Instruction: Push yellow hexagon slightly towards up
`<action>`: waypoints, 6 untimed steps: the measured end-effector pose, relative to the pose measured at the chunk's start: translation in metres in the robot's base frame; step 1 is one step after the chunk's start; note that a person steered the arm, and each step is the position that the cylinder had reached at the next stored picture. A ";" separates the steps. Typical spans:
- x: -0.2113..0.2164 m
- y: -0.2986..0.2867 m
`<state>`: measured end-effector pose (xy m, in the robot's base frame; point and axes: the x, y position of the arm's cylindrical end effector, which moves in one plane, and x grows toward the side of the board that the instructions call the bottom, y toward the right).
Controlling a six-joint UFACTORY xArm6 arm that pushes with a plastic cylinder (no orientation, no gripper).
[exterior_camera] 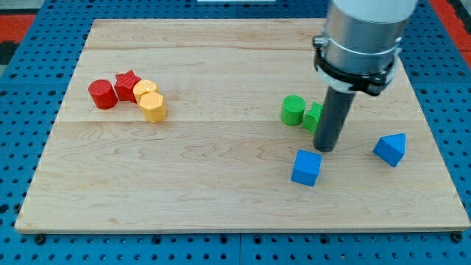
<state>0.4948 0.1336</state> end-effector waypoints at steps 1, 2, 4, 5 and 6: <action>-0.023 -0.002; -0.040 0.004; -0.027 0.145; 0.001 0.122; 0.002 0.064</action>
<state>0.4967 0.1980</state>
